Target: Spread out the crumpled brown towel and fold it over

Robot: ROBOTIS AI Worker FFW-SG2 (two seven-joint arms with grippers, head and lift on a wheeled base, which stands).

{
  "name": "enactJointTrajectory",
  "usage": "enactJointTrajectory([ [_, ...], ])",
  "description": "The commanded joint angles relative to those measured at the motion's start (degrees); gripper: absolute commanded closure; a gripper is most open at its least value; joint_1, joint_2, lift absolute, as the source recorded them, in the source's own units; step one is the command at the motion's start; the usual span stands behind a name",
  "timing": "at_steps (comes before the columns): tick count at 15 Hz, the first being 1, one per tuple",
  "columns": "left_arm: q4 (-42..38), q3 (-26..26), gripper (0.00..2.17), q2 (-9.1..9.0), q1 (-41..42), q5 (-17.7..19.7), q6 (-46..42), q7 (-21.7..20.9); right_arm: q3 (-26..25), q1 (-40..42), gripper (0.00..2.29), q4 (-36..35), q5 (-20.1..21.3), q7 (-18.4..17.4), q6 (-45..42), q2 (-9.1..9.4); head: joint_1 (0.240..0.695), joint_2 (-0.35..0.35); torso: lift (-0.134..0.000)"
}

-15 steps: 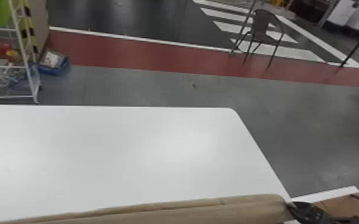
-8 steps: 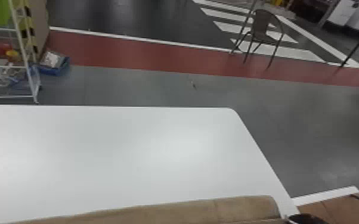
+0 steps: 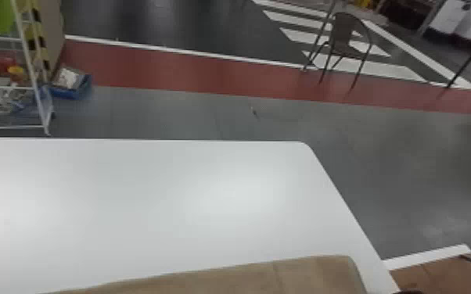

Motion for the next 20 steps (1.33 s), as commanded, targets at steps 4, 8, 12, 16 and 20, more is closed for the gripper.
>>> enactJointTrajectory([
  [4, 1.10, 6.07, 0.14, -0.15, -0.76, 1.60, 1.07, 0.80, -2.64, 0.21, 0.36, 1.60, -1.18, 0.01, 1.59, -0.90, 0.695, -0.350, -0.123],
  [8, -3.47, 10.12, 0.15, -0.15, -1.72, 6.70, 11.62, 4.22, -7.65, 0.03, 0.36, -2.62, -13.40, 3.88, 10.90, 1.38, 0.695, -0.350, -0.123],
  [12, -11.20, 9.77, 0.15, -0.15, -1.37, 5.73, 25.50, 7.91, -9.06, -1.73, 0.36, -17.82, -14.36, 7.32, 18.81, 10.61, 0.695, -0.350, -0.123],
  [16, -11.82, 6.43, 0.22, -0.15, -1.02, 2.66, 27.44, 10.29, -2.38, -1.82, 0.38, -26.79, -12.52, 6.17, 21.63, 15.45, 0.695, -0.298, -0.123],
  [20, -14.90, 2.12, 0.33, -0.15, -0.93, -0.33, 31.48, 11.87, 14.23, -2.61, 0.47, -33.73, 4.44, 5.20, 20.40, 17.91, 0.695, -0.103, -0.123],
])
